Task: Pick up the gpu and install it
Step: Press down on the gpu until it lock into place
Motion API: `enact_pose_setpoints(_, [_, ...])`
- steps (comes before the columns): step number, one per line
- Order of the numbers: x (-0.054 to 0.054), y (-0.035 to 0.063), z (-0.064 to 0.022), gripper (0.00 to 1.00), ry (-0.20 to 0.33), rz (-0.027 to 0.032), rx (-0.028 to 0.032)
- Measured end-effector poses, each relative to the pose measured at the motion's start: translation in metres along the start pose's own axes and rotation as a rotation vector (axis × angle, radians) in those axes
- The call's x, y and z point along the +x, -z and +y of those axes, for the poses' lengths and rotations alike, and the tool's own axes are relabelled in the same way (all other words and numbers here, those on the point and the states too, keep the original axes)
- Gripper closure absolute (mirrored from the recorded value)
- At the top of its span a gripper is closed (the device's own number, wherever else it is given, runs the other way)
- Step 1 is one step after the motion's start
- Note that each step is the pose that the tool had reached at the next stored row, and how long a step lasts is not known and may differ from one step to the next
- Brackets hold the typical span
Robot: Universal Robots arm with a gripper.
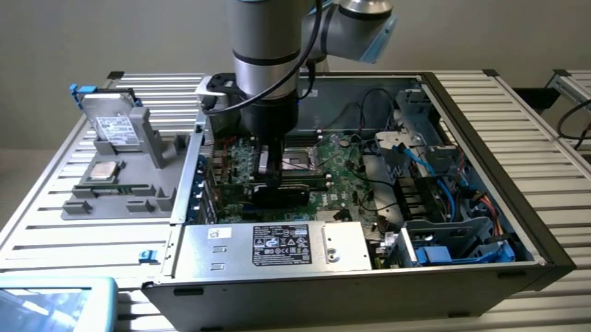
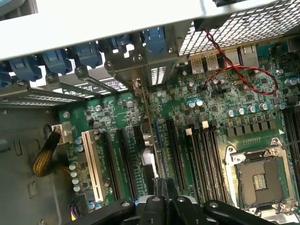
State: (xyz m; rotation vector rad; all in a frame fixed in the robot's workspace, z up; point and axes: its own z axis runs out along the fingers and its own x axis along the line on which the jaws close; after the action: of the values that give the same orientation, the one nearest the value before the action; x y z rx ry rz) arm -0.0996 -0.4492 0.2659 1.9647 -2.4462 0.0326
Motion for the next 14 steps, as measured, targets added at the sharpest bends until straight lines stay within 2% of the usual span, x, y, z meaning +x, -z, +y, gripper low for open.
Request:
enact_pose_setpoints(4, [0.0,-0.001,0.0,0.88,0.0,-0.0011,-0.0033])
enact_pose_setpoints(11, [0.001,0.0267,-0.0003,0.88,0.0,0.0014,-0.0122])
enact_pose_setpoints(14, [0.001,0.027,-0.0003,0.88,0.0,0.0014,-0.0127])
